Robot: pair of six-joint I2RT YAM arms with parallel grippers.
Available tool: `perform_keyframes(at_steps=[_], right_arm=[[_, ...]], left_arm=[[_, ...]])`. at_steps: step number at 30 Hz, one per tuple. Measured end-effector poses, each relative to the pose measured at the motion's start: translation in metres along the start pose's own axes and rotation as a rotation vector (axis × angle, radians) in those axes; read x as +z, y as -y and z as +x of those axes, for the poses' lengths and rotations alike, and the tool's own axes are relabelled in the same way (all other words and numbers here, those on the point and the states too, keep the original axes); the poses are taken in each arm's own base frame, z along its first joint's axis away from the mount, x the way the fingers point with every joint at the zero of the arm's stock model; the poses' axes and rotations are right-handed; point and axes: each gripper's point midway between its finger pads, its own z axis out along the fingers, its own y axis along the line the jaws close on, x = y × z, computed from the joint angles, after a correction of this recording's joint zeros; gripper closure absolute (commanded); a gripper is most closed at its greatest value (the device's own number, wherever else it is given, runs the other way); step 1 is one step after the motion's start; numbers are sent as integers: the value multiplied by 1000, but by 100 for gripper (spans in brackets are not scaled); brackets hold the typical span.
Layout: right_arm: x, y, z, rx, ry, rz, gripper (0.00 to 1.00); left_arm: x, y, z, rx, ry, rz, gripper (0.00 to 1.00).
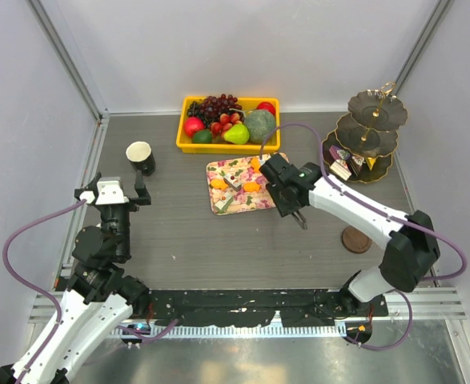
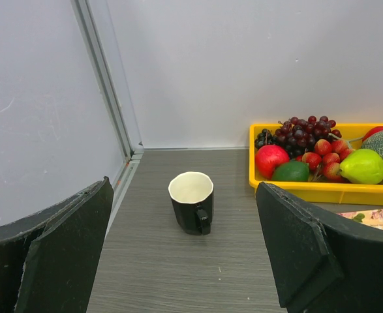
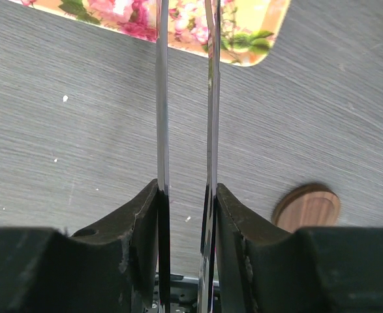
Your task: Serve the afternoon tea
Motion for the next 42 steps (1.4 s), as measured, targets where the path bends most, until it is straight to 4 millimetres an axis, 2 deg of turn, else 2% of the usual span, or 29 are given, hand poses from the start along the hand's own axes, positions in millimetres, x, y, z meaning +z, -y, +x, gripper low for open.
perform_keyframes(at_steps=[4,8,12,17,22,33,42], right_arm=[[-33,15,-11,6,64,22,63],[-71,40,-32,46,163,53,63],[-87,81,-40,135,202,121,65],[-83,131,-33,242,175,224,66],[-78,165,-31,307,165,303,67],[-42,209,-41,371,131,402,67],[-29,235,-45,408,132,475,67]], left_arm=[[0,0,0,0,0,0,1],[0,0,0,0,0,0,1],[0,0,0,0,0,0,1],[0,0,0,-1,2,-1,1],[0,-1,-1,-2,3,-1,1],[-1,-1,-1,-2,3,-1,1],[-1,-1,-1,-3,3,-1,1]])
